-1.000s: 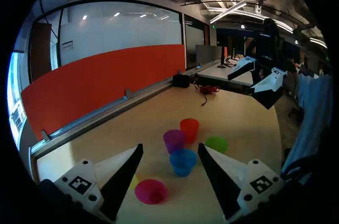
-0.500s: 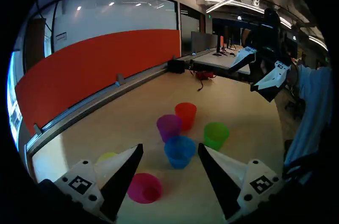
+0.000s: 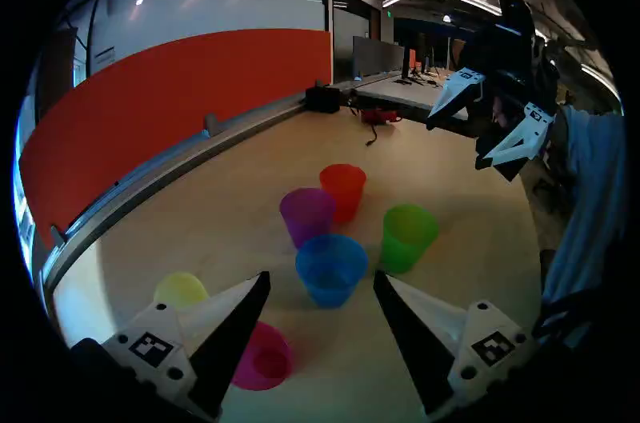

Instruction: Pour water

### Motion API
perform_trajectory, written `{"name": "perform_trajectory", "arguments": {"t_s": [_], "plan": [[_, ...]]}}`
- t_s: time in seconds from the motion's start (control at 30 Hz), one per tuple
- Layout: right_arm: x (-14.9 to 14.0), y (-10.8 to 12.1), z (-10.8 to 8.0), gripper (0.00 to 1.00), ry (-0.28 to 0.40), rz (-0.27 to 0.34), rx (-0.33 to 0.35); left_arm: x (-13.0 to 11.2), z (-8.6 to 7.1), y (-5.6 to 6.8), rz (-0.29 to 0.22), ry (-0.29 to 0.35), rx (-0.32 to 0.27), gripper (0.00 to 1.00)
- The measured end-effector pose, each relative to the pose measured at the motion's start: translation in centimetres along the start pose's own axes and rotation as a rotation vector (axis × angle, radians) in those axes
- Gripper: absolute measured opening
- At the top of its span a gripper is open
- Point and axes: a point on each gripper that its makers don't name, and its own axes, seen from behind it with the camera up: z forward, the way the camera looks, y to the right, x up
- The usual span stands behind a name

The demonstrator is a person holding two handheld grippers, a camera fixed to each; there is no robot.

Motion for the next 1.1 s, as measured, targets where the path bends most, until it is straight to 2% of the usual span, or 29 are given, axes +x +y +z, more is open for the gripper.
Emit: {"name": "perform_trajectory", "arguments": {"t_s": [0.63, 0.8, 1.1], "plan": [[-2.9, 0.0, 1.7, 1.0, -0.057, -0.009, 0.008, -2.2, 3.7, 0.6, -0.029, -0.053, -0.023, 0.96], [-3.6, -0.1, 2.0, 1.0, -0.071, -0.014, 0.011, -2.4, 4.3, 0.5, -0.031, -0.061, -0.022, 0.96], [-5.0, -0.3, 2.5, 0.99, -0.094, -0.014, 0.017, -2.7, 5.3, 1.1, -0.03, -0.072, -0.032, 0.96]]}}
